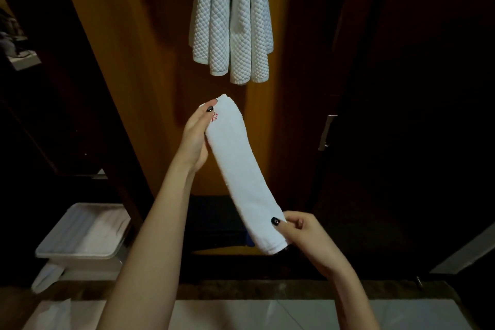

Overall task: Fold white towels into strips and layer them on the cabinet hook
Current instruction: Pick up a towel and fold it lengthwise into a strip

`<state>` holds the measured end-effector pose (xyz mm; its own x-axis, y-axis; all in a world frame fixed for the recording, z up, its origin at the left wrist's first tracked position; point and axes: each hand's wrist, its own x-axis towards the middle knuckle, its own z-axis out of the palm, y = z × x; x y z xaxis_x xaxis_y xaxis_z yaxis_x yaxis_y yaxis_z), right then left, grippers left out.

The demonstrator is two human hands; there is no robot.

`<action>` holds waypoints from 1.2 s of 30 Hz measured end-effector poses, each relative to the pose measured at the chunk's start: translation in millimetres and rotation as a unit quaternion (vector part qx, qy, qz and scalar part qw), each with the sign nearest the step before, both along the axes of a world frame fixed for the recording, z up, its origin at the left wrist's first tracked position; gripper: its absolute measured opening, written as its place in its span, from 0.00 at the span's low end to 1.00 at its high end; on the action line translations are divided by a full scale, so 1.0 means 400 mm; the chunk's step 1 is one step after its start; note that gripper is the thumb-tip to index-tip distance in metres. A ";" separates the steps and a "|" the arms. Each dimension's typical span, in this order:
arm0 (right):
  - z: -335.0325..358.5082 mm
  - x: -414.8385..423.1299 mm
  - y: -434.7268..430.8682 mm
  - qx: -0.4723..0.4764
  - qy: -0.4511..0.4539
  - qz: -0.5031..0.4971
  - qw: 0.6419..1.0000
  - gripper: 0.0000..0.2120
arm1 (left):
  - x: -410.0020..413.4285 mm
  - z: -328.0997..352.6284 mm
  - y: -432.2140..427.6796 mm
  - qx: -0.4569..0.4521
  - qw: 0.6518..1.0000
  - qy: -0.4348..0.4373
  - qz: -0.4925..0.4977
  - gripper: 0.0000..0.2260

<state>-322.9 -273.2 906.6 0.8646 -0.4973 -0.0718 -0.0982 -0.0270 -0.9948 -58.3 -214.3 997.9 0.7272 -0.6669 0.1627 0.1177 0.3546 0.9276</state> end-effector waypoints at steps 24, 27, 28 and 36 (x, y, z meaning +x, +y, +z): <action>0.094 0.037 0.090 -0.167 -0.149 -0.067 0.972 0.04 | 0.017 0.037 0.024 0.229 0.951 -0.164 0.130 0.20; 0.102 0.035 0.073 -0.083 -0.171 -0.083 0.978 0.11 | 0.004 0.027 0.030 0.143 0.984 -0.053 0.087 0.14; 0.099 0.030 0.064 -0.060 -0.164 -0.071 0.982 0.12 | 0.001 0.027 0.033 0.124 0.989 -0.027 0.080 0.12; 0.060 0.021 0.045 0.117 -0.083 0.023 0.989 0.14 | -0.017 0.052 0.055 0.031 0.998 0.054 0.020 0.18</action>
